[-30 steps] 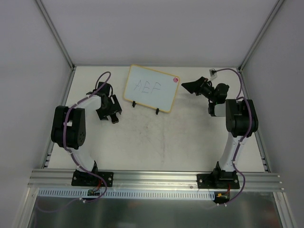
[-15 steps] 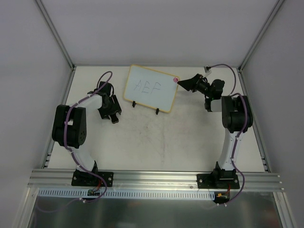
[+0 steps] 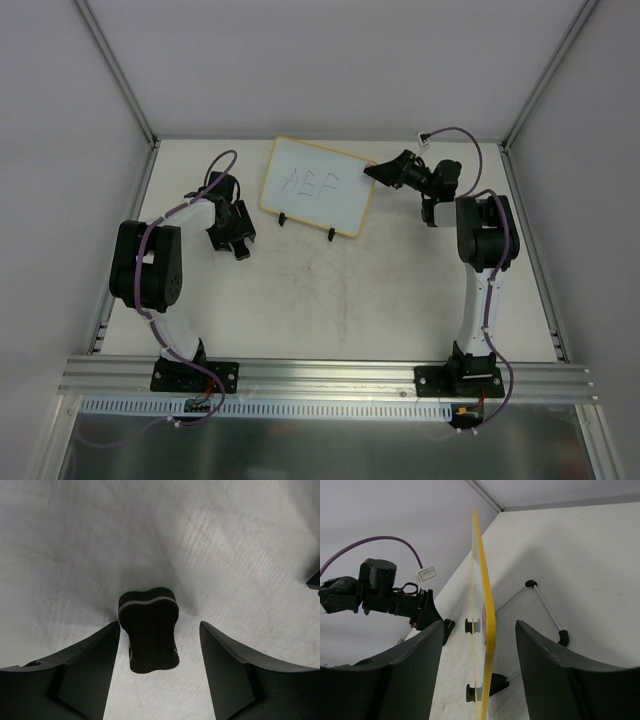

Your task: Erase the whiteboard

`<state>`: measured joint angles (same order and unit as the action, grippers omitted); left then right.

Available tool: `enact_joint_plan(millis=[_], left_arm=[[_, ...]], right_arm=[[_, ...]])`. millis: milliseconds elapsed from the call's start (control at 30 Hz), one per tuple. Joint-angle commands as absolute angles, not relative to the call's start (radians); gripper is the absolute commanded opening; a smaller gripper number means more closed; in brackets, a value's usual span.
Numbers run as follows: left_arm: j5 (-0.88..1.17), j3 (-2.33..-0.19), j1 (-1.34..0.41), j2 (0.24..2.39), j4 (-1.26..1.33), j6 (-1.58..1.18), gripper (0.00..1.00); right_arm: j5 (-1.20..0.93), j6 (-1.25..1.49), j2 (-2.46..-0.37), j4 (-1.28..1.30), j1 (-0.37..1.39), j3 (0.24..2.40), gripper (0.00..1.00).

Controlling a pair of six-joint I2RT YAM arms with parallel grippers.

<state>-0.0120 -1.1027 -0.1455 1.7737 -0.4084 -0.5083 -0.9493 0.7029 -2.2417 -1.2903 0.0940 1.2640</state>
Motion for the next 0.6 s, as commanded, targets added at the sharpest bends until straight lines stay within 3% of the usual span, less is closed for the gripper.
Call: enact_joint_plan(millis=[0, 67, 100, 200, 467, 567], left_arm=[[-0.018, -1.114, -0.158, 1.764, -0.449, -0.491, 0.65], [-0.015, -1.117, -0.158, 1.764, -0.452, -0.489, 0.65], [-0.015, -1.118, -0.158, 1.764, -0.453, -0.489, 0.65], [-0.011, -1.126, -0.158, 1.763, -0.456, -0.489, 0.66], [-0.014, -1.126, -0.160, 1.752, -0.465, -0.489, 0.70], [-0.015, -1.126, -0.160, 1.752, -0.468, -0.489, 0.70]], right_arm=[[-0.977, 0.715, -2.249, -1.531, 0.104, 1.301, 0.61], [-0.979, 0.713, -2.250, -1.531, 0.109, 1.301, 0.57], [-0.980, 0.713, -2.250, -1.531, 0.112, 1.299, 0.49], [-0.973, 0.710, -2.253, -1.531, 0.115, 1.293, 0.38], [-0.974, 0.689, -2.241, -1.529, 0.115, 1.275, 0.39], [-0.966, 0.690, -2.240, -1.526, 0.115, 1.276, 0.19]])
